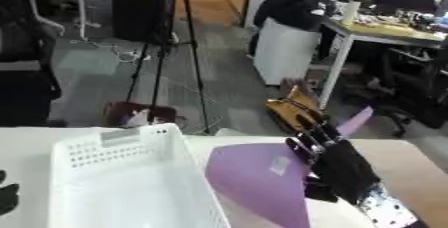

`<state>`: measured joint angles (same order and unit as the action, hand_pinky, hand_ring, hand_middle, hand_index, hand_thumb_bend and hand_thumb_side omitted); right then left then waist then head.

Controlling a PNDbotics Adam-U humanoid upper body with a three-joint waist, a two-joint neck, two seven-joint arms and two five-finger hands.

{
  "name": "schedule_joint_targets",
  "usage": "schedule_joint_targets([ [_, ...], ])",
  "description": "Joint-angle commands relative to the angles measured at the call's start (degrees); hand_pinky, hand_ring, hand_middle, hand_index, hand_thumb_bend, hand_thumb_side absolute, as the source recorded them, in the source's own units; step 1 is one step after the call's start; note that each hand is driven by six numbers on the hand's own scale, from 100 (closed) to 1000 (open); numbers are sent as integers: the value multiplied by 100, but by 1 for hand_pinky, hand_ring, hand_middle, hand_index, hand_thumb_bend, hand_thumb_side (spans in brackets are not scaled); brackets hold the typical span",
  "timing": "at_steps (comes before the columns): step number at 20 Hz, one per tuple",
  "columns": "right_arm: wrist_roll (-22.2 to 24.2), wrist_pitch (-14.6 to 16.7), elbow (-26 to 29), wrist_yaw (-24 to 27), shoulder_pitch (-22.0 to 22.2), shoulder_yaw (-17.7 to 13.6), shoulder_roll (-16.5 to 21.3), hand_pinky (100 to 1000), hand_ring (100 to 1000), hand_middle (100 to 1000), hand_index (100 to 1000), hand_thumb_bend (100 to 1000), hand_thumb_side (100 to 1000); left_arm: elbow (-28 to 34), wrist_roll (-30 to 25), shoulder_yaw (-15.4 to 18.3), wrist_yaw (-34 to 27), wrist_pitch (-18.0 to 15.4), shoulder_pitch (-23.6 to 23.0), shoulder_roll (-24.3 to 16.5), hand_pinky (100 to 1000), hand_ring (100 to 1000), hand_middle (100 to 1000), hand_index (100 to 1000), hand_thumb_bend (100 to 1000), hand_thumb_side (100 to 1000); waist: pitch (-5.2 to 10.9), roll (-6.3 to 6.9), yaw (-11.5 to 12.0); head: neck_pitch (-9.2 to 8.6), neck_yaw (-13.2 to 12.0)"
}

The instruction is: Pick up objects on the table and place them in the box.

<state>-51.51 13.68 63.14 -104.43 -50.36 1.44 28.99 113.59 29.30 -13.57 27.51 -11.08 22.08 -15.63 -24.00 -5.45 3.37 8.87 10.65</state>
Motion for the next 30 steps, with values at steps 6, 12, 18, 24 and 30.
schedule_joint_targets([
  [6,-46,123,307,398,-88,-171,106,831,792,511,628,100,1000,100,-6,-21,22,19,68,-13,748,795,830,763,100,746,73,27,13,-160,74],
  [12,-46,185,358,680,-80,-292,68,814,776,494,609,100,1000,100,-6,-18,27,32,73,-11,748,796,831,763,100,745,57,44,8,-198,90],
  [18,-46,136,365,996,-59,-500,35,809,768,479,591,100,1000,100,-11,-13,32,48,72,-11,748,796,831,763,100,743,43,82,-13,-223,114],
  [24,-46,186,372,1280,-44,-590,23,764,691,467,595,100,1000,100,-13,-6,39,67,83,-12,748,797,832,763,100,739,31,123,-29,-216,120],
  [30,-46,232,469,1555,-39,-661,37,738,659,461,586,100,1000,100,-14,-2,49,77,89,-14,748,797,832,763,100,737,28,143,-47,-226,113],
])
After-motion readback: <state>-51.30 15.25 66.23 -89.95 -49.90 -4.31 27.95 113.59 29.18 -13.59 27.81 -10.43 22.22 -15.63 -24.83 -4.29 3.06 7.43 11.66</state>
